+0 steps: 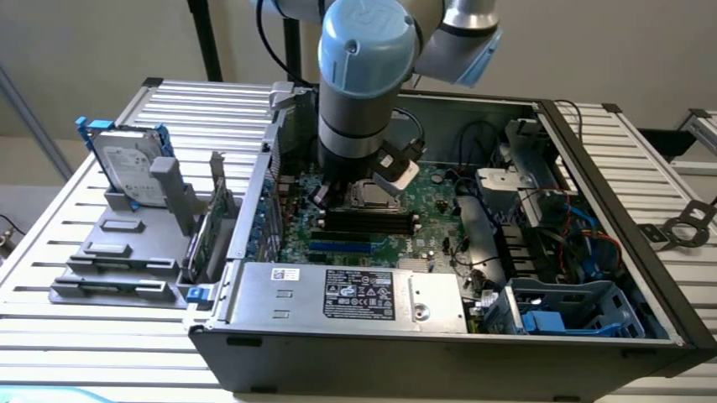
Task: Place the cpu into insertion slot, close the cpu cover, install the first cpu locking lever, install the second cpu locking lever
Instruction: 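Install the second cpu locking lever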
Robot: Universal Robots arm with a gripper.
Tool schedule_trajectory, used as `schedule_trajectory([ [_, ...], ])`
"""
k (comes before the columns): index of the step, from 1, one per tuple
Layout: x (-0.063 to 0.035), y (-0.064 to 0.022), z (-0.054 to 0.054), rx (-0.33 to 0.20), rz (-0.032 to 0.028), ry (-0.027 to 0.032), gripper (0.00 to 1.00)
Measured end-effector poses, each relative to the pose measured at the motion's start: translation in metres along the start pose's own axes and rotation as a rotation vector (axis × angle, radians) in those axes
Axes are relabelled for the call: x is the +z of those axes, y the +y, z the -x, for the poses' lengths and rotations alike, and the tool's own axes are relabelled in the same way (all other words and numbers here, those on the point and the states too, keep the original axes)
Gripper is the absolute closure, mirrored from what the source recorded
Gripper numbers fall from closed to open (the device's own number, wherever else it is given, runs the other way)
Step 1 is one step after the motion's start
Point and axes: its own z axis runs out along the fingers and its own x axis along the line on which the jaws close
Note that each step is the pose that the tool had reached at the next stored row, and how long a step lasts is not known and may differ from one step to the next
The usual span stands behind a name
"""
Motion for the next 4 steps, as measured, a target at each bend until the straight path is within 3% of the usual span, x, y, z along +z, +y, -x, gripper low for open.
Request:
schedule_trajectory([
  [4,0.0000,-0.0001,0.0000,0.000,0.0000,0.0000,0.89],
])
